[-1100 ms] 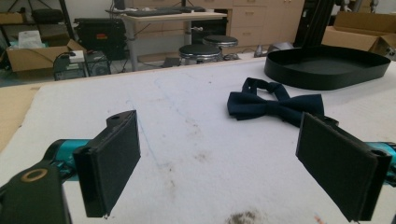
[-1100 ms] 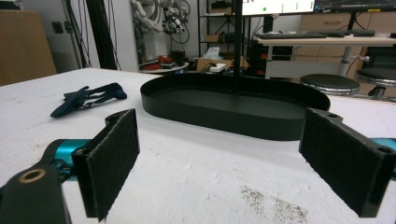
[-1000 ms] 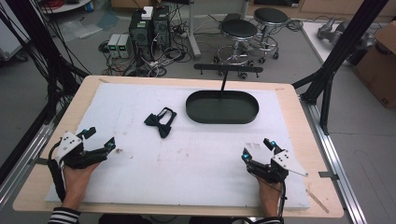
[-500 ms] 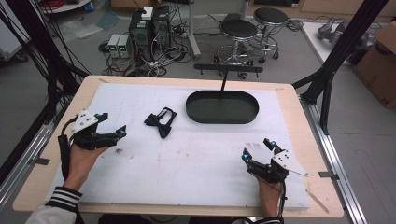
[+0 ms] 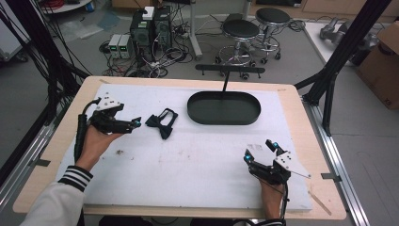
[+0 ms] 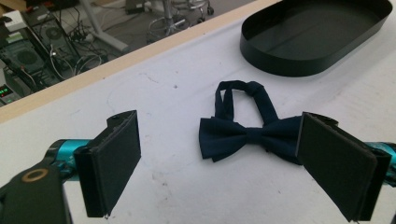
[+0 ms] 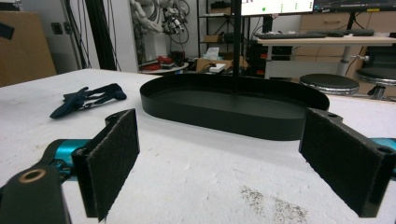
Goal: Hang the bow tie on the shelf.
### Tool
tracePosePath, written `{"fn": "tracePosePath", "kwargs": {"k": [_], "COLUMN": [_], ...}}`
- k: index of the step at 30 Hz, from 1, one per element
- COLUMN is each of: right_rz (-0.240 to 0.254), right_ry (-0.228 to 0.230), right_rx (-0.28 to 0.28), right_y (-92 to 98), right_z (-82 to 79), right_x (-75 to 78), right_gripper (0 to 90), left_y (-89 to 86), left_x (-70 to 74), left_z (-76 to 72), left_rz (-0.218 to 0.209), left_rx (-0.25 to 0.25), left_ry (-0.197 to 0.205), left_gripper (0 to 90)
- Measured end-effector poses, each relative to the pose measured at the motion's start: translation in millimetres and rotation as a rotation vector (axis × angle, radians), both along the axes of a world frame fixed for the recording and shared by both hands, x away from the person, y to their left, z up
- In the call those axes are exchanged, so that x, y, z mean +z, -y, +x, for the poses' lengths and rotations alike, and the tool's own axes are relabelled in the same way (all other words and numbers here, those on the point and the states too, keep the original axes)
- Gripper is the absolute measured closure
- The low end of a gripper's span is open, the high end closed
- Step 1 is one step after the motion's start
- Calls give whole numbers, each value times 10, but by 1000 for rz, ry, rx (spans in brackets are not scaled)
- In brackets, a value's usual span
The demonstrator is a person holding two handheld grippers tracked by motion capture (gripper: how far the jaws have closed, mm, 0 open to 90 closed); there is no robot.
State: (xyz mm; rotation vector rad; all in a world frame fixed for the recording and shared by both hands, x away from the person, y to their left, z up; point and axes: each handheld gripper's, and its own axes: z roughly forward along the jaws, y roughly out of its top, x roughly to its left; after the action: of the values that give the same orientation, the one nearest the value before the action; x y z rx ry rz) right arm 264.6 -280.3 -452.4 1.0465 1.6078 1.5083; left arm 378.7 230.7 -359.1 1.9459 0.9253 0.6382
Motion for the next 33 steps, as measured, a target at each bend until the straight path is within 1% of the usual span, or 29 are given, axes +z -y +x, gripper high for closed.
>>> {"fn": "tracePosePath", "kwargs": {"k": [3, 6, 11, 13, 15, 16, 17, 18, 19, 20, 22, 23, 24, 26, 30, 32, 33], "right_rz": [0, 3, 7, 9, 11, 11, 11, 15, 15, 11, 8, 13, 10, 15, 11, 11, 11], "right_ry": [0, -4, -4, -6, -6, -6, -4, -7, -8, -2, -1, -8, -2, -8, -3, -3, -1], "right_rx": [0, 0, 0, 0, 0, 0, 1, 0, -1, 0, 0, -1, -1, -1, -2, -1, -1], "right_y": [0, 2, 3, 3, 3, 5, 7, 6, 7, 8, 8, 3, 7, 6, 6, 6, 8], "right_z": [0, -2, -2, -3, -1, -1, 1, -1, -1, 2, 2, -3, 2, -2, 0, 0, 2], "right_x": [0, 0, -1, -1, -1, -1, -1, -1, -1, -1, -1, -1, -1, -1, -1, -1, -1], "right_gripper": [113, 113, 113, 113, 113, 113, 113, 113, 113, 114, 114, 113, 113, 113, 113, 114, 113], "left_y": [93, 188, 343, 405, 471, 497, 522, 541, 563, 579, 606, 622, 640, 674, 748, 783, 801], "left_x": [41, 70, 77, 60, 38, 17, -13, -35, -57, -75, -101, -112, -122, -139, -168, -198, -216], "left_z": [108, 214, 367, 420, 472, 498, 538, 560, 586, 610, 650, 667, 682, 713, 781, 816, 833], "left_rz": [32, 50, 83, 99, 102, 93, 97, 105, 125, 134, 128, 135, 148, 169, 192, 192, 201], "left_rx": [-19, -40, -49, -50, -56, -59, -59, -58, -53, -47, -40, -43, -44, -45, -49, -52, -52], "left_ry": [-28, -59, -91, -104, -116, -121, -142, -152, -161, -165, -183, -189, -195, -200, -215, -234, -244], "left_gripper": [143, 144, 145, 146, 146, 149, 160, 163, 163, 163, 164, 167, 168, 170, 203, 214, 216]}}
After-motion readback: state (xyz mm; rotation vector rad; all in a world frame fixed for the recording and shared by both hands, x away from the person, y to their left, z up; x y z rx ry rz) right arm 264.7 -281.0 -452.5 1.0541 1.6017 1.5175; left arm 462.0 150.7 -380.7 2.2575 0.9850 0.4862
